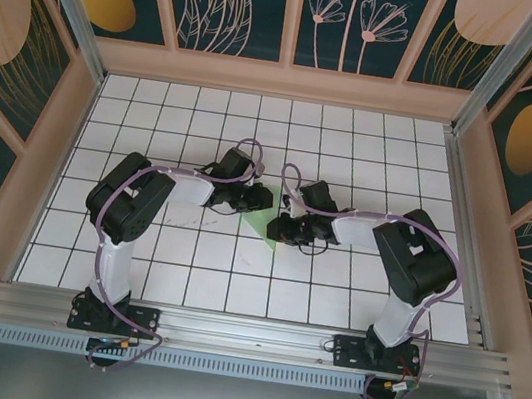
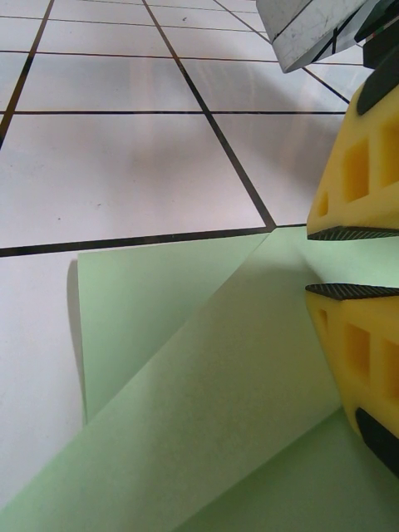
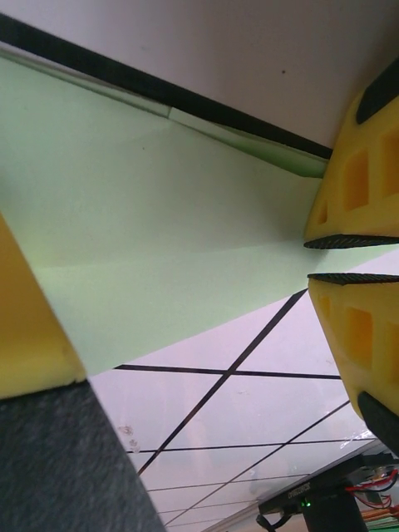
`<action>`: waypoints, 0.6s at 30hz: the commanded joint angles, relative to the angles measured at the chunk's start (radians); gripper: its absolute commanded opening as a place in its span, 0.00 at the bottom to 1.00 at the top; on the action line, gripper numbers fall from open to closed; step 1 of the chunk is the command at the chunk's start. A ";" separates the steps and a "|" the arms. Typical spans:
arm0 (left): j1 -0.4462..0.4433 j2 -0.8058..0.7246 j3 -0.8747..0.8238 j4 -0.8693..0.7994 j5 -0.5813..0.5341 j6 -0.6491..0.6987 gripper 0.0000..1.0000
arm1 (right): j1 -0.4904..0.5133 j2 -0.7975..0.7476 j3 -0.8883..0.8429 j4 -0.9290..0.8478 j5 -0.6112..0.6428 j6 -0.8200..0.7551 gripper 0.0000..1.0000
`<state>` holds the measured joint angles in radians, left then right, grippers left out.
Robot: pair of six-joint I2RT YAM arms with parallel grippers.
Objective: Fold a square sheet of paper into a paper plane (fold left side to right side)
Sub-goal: Fourth fold the wing at the center of the table.
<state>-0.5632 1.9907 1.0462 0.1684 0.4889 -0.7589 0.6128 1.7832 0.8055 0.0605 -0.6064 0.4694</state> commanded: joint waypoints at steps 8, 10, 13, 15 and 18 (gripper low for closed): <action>-0.004 0.051 -0.034 -0.098 -0.067 0.029 0.25 | 0.027 0.000 0.010 -0.174 0.064 -0.061 0.20; -0.004 0.052 -0.034 -0.099 -0.067 0.030 0.25 | 0.030 -0.005 0.008 -0.200 0.073 -0.070 0.20; -0.004 0.051 -0.034 -0.101 -0.069 0.032 0.25 | 0.034 -0.017 0.002 -0.230 0.085 -0.084 0.20; -0.003 0.052 -0.034 -0.101 -0.070 0.031 0.25 | 0.037 -0.026 -0.003 -0.247 0.089 -0.093 0.21; -0.003 0.053 -0.032 -0.101 -0.070 0.031 0.25 | 0.042 -0.037 -0.011 -0.269 0.095 -0.101 0.21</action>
<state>-0.5632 1.9907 1.0462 0.1684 0.4862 -0.7589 0.6407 1.7641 0.8268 -0.0292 -0.5419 0.3965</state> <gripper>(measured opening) 0.252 0.204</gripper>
